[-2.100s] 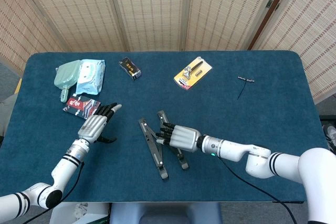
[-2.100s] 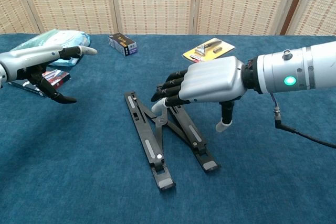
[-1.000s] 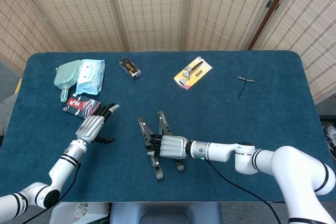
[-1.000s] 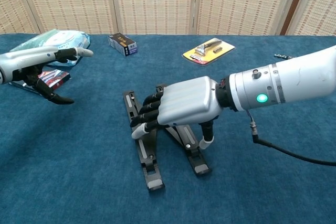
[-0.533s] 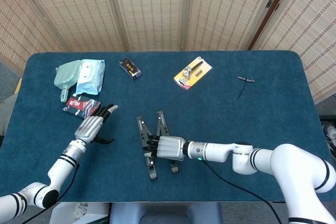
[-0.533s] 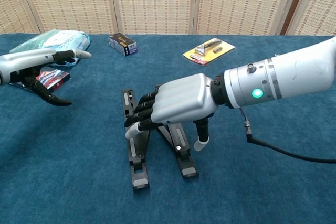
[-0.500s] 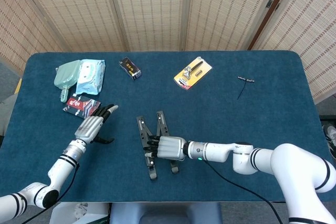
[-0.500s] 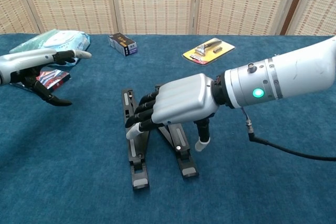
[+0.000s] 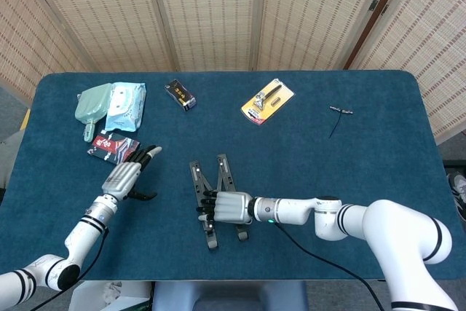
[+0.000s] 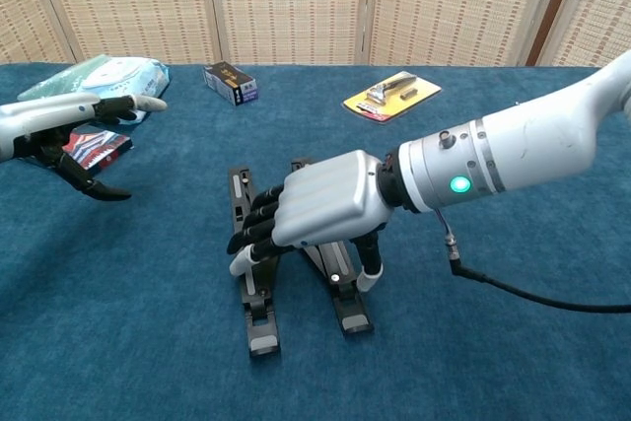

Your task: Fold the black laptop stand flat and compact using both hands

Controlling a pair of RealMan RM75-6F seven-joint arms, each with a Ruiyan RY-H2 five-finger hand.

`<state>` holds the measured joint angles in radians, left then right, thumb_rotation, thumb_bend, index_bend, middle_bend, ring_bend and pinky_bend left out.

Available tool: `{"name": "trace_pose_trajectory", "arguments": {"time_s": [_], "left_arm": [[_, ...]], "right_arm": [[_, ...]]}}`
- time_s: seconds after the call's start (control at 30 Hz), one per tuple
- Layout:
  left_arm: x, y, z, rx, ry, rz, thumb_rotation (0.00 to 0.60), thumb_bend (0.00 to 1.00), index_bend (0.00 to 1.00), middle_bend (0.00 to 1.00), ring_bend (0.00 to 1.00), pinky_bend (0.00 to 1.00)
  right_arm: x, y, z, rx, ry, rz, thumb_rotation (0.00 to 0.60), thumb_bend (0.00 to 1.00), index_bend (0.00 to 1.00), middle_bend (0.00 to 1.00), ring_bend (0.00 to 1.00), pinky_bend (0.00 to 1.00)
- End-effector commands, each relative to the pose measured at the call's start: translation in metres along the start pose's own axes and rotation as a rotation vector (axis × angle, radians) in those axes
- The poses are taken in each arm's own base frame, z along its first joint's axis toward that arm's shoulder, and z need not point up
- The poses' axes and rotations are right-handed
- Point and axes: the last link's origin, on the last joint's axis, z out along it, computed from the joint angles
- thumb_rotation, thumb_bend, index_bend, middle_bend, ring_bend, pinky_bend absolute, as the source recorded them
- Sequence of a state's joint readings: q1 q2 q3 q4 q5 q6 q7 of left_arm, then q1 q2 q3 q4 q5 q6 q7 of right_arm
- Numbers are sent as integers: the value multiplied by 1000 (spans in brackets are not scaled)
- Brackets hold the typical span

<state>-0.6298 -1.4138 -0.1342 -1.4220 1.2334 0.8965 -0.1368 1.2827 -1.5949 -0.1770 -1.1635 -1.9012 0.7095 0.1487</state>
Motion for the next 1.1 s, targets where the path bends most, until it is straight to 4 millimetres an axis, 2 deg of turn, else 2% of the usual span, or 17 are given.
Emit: {"name": "trace_pose_trajectory", "arguments": {"time_s": [0.03,0.53,0.77,1.1], "left_arm": [[0,0,0,-3,2,-3,600,173,0,0,0,0],[2,-1,-1,-10,7,-26,600,173,0,0,0,0],[2,-2,-1,-13,5,-28,600,174,0,0,0,0],[1,-2,-2,-16,4,-29,600,174,0,0,0,0]], "right_arm": [[1,0,4,6,-7,-5,600,0,0,0,0,0],[7,2,17,27,-22,-18,600,0,0,16,0,0],[9,2,21,28,-1,0,600,11,0,132,0,0],[9,2,27,38,34,5,600,141,9,327,0,0]]}}
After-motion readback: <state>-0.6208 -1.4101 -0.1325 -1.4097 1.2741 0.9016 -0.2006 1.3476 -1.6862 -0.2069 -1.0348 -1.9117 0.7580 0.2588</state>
